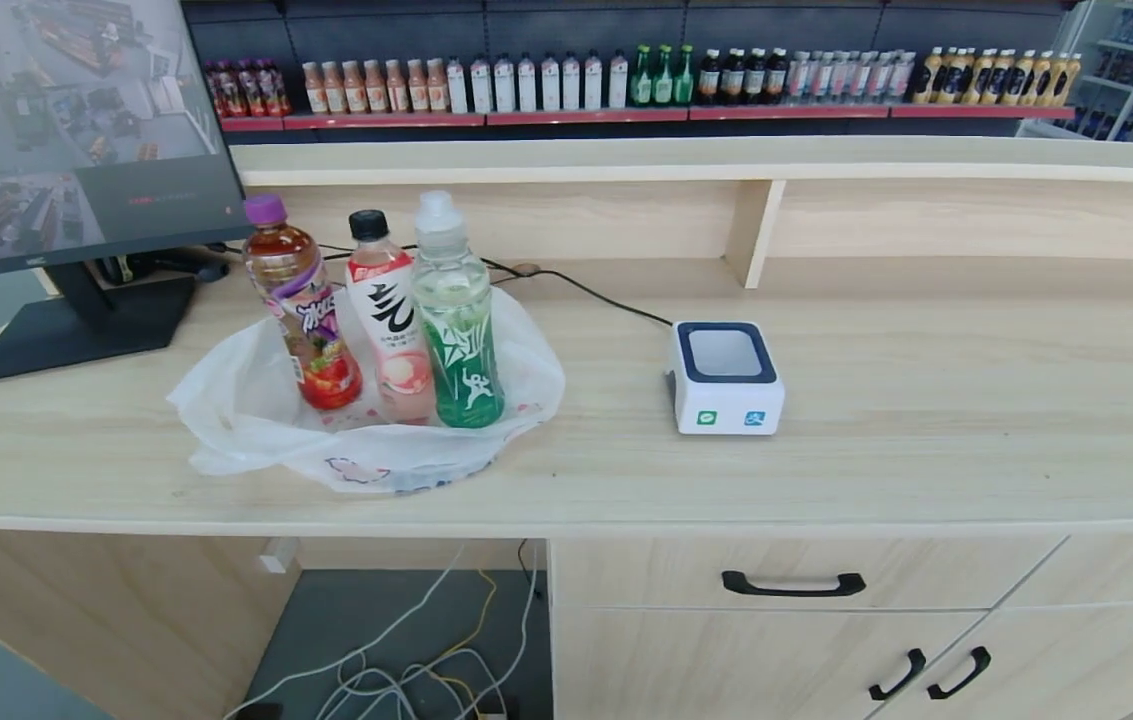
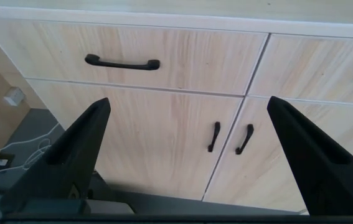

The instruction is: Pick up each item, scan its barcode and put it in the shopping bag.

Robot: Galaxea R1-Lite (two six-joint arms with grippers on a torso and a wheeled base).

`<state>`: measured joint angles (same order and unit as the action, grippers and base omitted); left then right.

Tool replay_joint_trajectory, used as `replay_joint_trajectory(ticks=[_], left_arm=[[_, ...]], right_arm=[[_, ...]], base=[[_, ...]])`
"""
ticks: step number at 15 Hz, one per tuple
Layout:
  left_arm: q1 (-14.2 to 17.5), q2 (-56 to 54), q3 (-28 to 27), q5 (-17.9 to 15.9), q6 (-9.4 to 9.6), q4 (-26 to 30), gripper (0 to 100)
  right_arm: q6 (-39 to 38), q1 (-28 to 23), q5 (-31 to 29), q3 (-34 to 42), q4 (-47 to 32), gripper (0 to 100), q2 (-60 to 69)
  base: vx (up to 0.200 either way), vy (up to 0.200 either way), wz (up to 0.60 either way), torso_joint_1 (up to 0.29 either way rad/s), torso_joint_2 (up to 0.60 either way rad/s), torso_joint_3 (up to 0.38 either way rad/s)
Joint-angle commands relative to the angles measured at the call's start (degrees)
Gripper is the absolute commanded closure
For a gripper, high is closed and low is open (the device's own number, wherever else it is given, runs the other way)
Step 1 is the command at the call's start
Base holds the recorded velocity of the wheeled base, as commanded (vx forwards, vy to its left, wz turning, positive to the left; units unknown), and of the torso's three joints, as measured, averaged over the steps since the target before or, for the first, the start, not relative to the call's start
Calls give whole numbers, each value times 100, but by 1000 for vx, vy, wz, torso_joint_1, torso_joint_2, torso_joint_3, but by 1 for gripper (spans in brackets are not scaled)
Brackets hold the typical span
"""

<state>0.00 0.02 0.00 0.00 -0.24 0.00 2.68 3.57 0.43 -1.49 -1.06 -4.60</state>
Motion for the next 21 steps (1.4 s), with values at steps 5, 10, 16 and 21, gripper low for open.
replay_joint_trajectory(ticks=[5, 10, 16, 21], left_arm=[[0, -2, 0, 0, -2, 0, 0], [0, -2, 0, 0, -2, 0, 0], [0, -2, 0, 0, -11, 0, 0], [0, -2, 0, 0, -11, 0, 0]], right_arm=[[4, 3, 1, -1, 1, 0, -15], [4, 3, 1, -1, 1, 0, -15], [-136, 3, 10, 149, 106, 0, -6], [-145, 3, 10, 149, 106, 0, -15]], base=[[0, -160, 0, 3, 1, 3], [0, 0, 0, 0, 0, 0], [0, 0, 0, 0, 0, 0], [0, 0, 0, 0, 0, 0]])
